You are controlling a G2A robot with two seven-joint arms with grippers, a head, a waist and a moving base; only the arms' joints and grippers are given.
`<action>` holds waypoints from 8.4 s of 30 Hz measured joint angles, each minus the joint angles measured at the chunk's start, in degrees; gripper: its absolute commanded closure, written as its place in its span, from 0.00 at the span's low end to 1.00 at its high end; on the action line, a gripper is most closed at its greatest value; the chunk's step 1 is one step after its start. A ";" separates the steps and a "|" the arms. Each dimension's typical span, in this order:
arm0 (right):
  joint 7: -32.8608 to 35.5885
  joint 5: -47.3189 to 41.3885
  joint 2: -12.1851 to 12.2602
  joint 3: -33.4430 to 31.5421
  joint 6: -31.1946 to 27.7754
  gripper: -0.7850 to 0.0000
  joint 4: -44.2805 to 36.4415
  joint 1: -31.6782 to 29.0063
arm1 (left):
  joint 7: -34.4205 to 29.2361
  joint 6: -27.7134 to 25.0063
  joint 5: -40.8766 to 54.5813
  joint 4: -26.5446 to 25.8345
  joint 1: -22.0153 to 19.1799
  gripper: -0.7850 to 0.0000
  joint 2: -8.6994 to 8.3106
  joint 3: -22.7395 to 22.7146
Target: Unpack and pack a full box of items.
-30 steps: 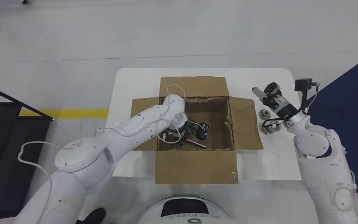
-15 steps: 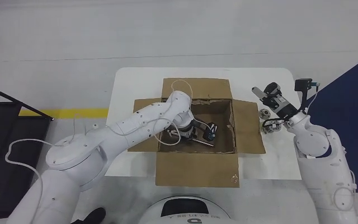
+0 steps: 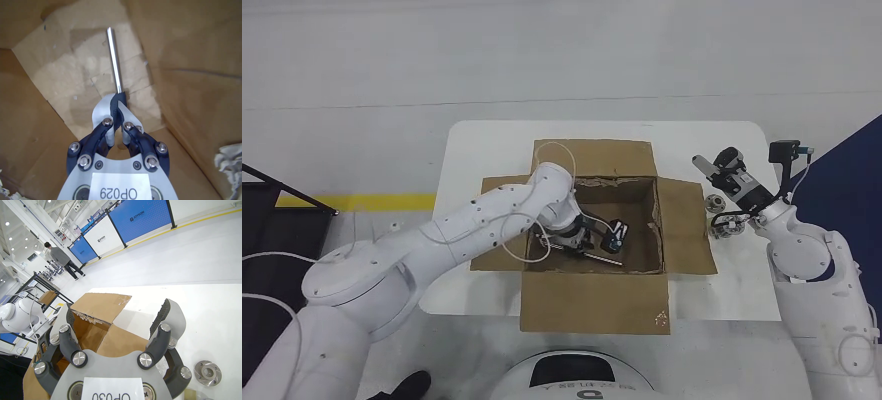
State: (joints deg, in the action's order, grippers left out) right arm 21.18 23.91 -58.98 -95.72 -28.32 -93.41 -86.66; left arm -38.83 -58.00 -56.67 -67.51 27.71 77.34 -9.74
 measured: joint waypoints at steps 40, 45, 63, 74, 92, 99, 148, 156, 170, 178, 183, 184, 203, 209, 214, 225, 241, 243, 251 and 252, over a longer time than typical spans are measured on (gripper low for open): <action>0.00 0.00 0.00 0.00 0.00 0.00 0.00 0.00 | 17.13 2.79 -9.15 4.56 3.20 0.26 -0.49 -1.30; 0.00 0.00 0.00 0.00 0.00 0.00 0.00 0.00 | 20.96 2.49 -14.18 3.64 4.10 0.38 -1.94 -2.61; 0.00 0.00 0.00 0.00 0.00 0.00 0.00 0.00 | 6.90 2.45 -2.05 16.08 4.34 0.33 4.29 -0.65; 0.00 0.00 0.00 0.00 0.00 0.00 0.00 0.00 | 1.55 4.32 -3.44 22.99 4.47 1.00 9.89 -0.02; 0.00 0.00 0.00 0.00 0.00 0.00 0.00 0.00 | 7.67 12.64 -14.02 16.38 4.53 1.00 7.76 -3.32; 0.00 0.00 0.00 0.00 0.00 0.00 0.00 0.00 | 7.44 19.41 -21.08 2.31 9.30 1.00 1.14 -8.45; 0.00 0.00 0.00 0.00 0.00 0.00 0.00 0.00 | 65.87 5.06 -22.05 -17.25 35.35 1.00 -17.64 -47.41; -0.65 -1.44 -0.54 4.03 -0.11 0.00 -2.29 1.69 | 68.08 0.39 -13.97 -16.60 36.00 1.00 -17.25 -46.16; 6.49 -15.28 -0.95 9.02 -4.57 0.00 0.73 8.16 | 34.84 0.00 50.75 -14.51 23.43 1.00 -20.18 -27.11; 8.78 -16.27 -0.98 10.59 -4.54 0.00 -0.51 8.04 | 12.63 0.60 76.42 -5.30 19.64 1.00 -20.12 -23.27; 16.88 -21.02 -0.95 13.80 -2.09 0.00 -0.98 10.05 | 4.78 5.33 80.25 -1.88 16.61 1.00 -18.56 -21.28; 17.68 -21.32 -0.99 14.37 -1.64 0.00 -0.89 10.55 | 4.10 6.04 80.36 -1.64 16.35 1.00 -18.22 -20.91; 23.18 -23.81 -1.88 22.62 3.85 0.56 1.43 17.41 | -0.55 9.37 78.39 5.16 12.33 1.00 -10.70 -16.75; 23.69 -24.08 -1.98 23.50 4.22 0.99 2.39 18.47 | -1.25 8.48 78.31 6.74 12.26 1.00 -9.40 -17.05; 24.72 -25.41 -1.97 23.65 3.84 1.00 3.27 18.96 | -1.54 7.53 78.20 7.73 12.43 1.00 -8.79 -17.85; 29.34 -31.26 -1.89 23.87 4.15 1.00 6.21 20.77 | -1.30 5.37 77.01 7.26 14.03 0.00 -8.28 -20.31; 31.59 -47.87 1.20 3.38 -2.40 1.00 14.34 10.35 | 3.04 1.44 70.20 -1.40 22.77 0.00 -13.50 -34.25; 31.54 -49.42 1.63 -0.16 -3.11 1.00 15.56 7.47 | 3.15 1.81 69.04 -3.81 24.92 0.00 -14.70 -37.24; 29.38 -47.46 2.34 -5.76 -1.74 1.00 14.82 2.02 | 3.99 2.72 67.33 -8.19 29.48 0.00 -16.59 -42.52; 29.33 -47.43 2.34 -5.72 -1.67 1.00 14.79 2.04 | 3.98 2.72 67.33 -8.17 29.47 0.00 -16.58 -42.50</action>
State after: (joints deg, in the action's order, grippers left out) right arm 50.51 -23.52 -56.64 -101.44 -30.00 -78.62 -84.62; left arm -34.86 -55.28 10.66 -75.68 57.18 60.75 -52.24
